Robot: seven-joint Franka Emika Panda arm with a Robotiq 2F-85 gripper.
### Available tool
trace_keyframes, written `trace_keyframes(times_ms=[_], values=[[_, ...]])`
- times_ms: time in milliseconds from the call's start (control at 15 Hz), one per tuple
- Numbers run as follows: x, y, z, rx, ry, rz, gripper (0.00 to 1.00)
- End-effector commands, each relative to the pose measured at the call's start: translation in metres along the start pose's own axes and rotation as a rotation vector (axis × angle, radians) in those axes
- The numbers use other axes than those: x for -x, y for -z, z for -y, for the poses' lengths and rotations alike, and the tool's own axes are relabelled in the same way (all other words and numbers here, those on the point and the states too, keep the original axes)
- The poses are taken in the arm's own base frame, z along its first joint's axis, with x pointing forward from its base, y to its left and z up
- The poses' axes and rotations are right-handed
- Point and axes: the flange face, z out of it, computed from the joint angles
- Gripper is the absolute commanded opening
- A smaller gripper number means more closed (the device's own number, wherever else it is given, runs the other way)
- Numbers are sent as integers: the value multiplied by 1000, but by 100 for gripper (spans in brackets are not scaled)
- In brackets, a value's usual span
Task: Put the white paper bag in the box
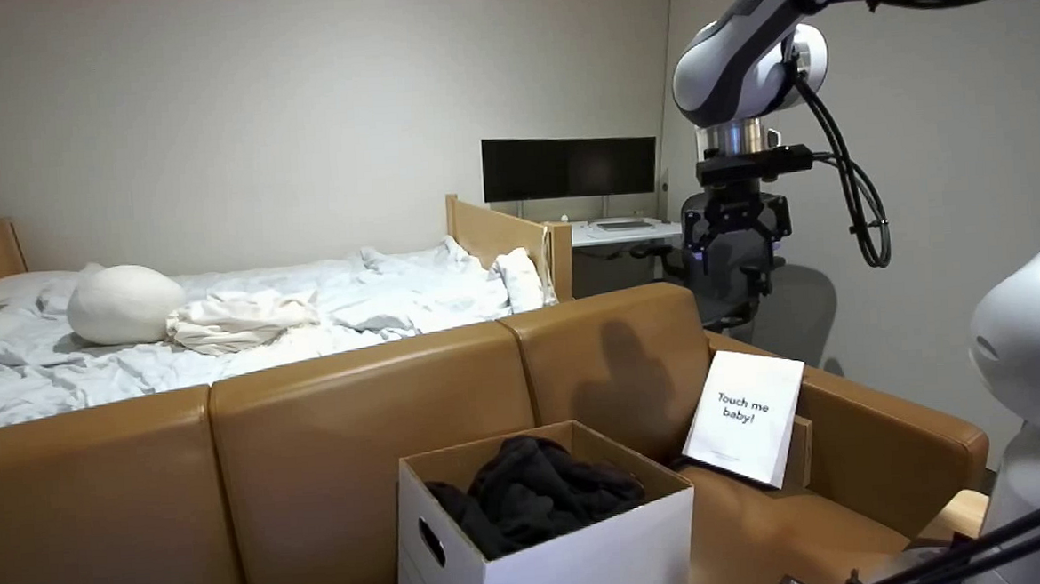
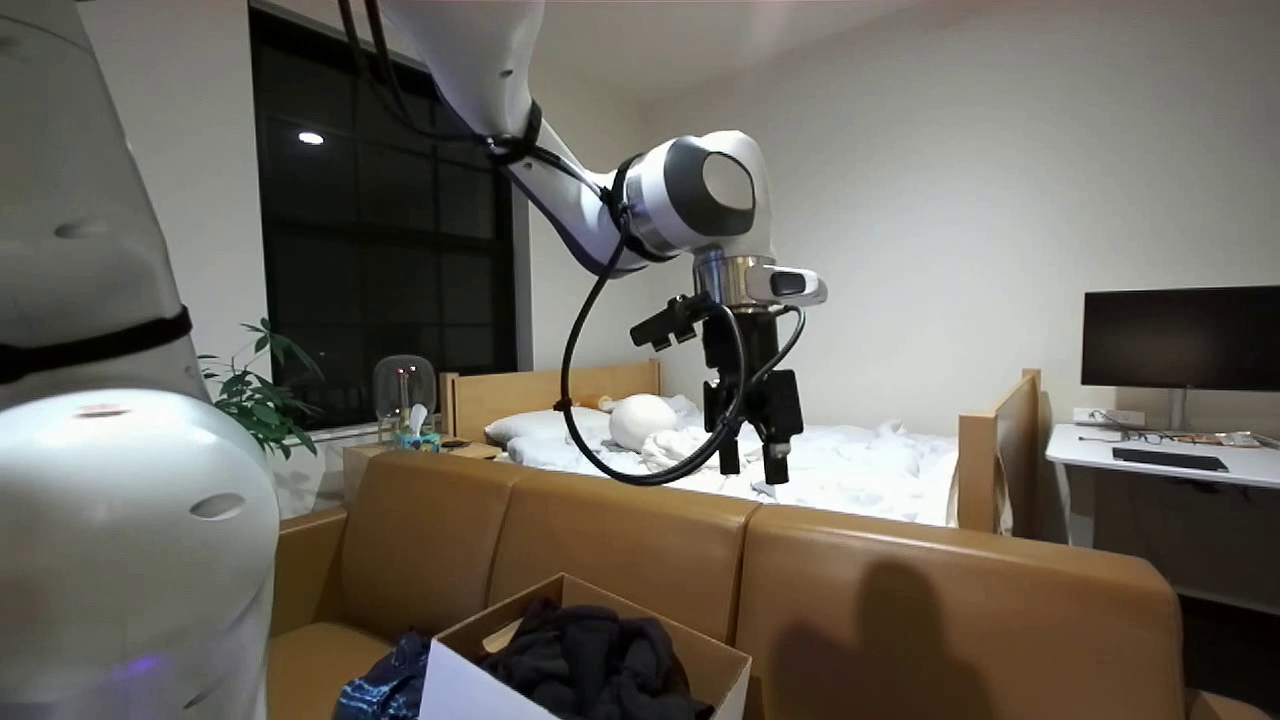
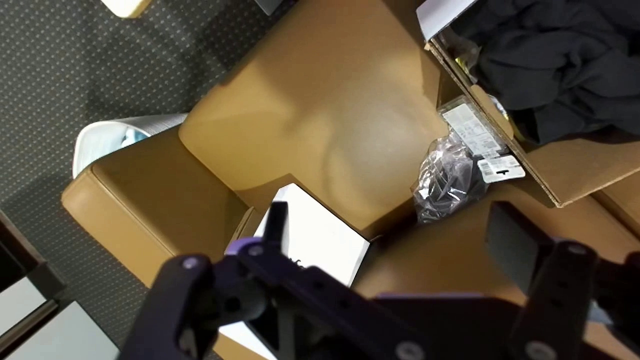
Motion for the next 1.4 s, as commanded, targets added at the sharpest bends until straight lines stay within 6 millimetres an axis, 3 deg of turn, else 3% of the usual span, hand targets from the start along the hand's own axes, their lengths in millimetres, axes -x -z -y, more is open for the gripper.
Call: trace_keyframes(times_ms=[0,67,200,400,467,800,1067,1200,1333], values=[[0,1,-1,0,-1,0,100],[7,9,14,16,2,-32,100],[-3,14,28,-3,-31,-61,100],[-39,15,8,-71,-143,-85,100],[-54,16,-5,-102,-184,-101,100],[-136,15,-112,-355,-352,-62,100],[-193,-29,-183,-483,-610,-20,100],[-218,-66,-201,-432,-738,0,100],[-240,-110,-202,-309,-777,12,100]])
